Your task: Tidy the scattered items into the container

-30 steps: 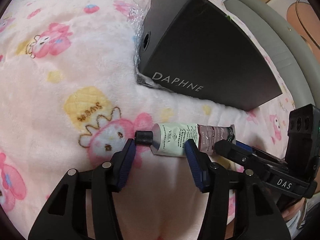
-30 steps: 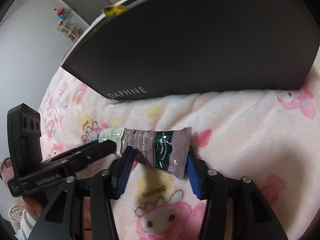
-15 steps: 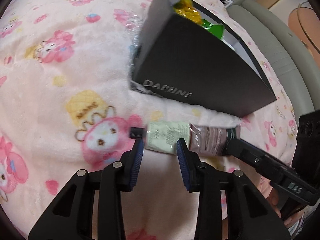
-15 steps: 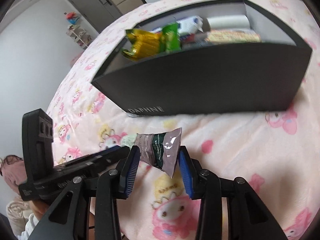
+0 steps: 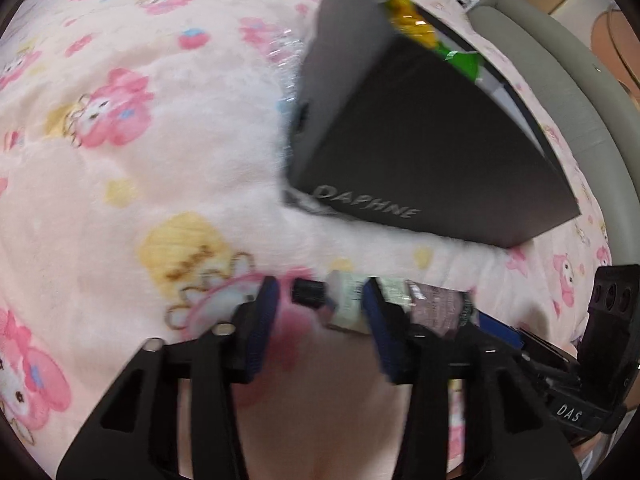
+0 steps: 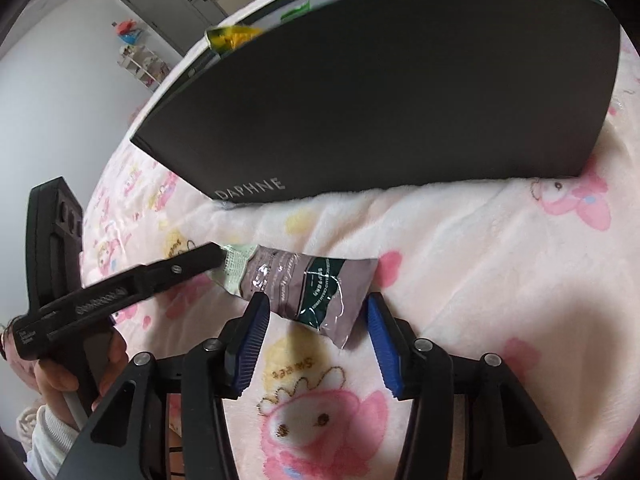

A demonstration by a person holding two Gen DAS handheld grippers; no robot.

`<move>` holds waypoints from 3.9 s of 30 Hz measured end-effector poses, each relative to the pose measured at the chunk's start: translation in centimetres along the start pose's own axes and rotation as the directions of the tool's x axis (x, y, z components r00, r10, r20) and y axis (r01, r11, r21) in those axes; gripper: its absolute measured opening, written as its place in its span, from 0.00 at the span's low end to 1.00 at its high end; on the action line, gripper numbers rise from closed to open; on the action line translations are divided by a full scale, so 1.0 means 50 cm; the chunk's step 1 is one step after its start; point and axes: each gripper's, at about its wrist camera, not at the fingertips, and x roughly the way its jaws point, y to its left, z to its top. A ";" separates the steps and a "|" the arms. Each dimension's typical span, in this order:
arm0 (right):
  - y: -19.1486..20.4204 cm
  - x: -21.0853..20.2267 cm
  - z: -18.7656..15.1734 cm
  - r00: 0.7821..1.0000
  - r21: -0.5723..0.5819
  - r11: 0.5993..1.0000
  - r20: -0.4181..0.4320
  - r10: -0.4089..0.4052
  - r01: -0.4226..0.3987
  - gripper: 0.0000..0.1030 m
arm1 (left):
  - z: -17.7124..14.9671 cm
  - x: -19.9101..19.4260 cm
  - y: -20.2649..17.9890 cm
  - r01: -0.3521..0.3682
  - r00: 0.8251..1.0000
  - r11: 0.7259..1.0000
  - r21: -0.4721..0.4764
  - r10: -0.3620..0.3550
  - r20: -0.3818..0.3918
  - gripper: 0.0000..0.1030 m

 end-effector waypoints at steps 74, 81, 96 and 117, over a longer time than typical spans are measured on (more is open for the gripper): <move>-0.077 -0.100 0.360 0.972 -0.075 0.994 0.229 -0.058 0.077 0.33 | 0.347 0.094 -0.243 0.116 0.993 0.991 0.061 -0.118 0.028 0.47; -0.075 -0.079 0.366 0.965 -0.095 0.983 0.225 -0.133 0.158 0.33 | 0.351 0.113 -0.255 0.074 0.997 0.993 0.090 -0.077 0.020 0.50; -0.090 -0.103 0.346 0.942 -0.079 0.962 0.238 -0.236 0.261 0.33 | 0.290 0.094 -0.322 -0.020 1.000 0.962 0.272 0.014 0.024 0.46; -0.003 -0.192 0.312 0.911 -0.044 0.939 0.263 -0.318 0.340 0.51 | 0.307 -0.019 -0.396 -0.184 0.975 0.918 0.351 0.124 0.187 0.58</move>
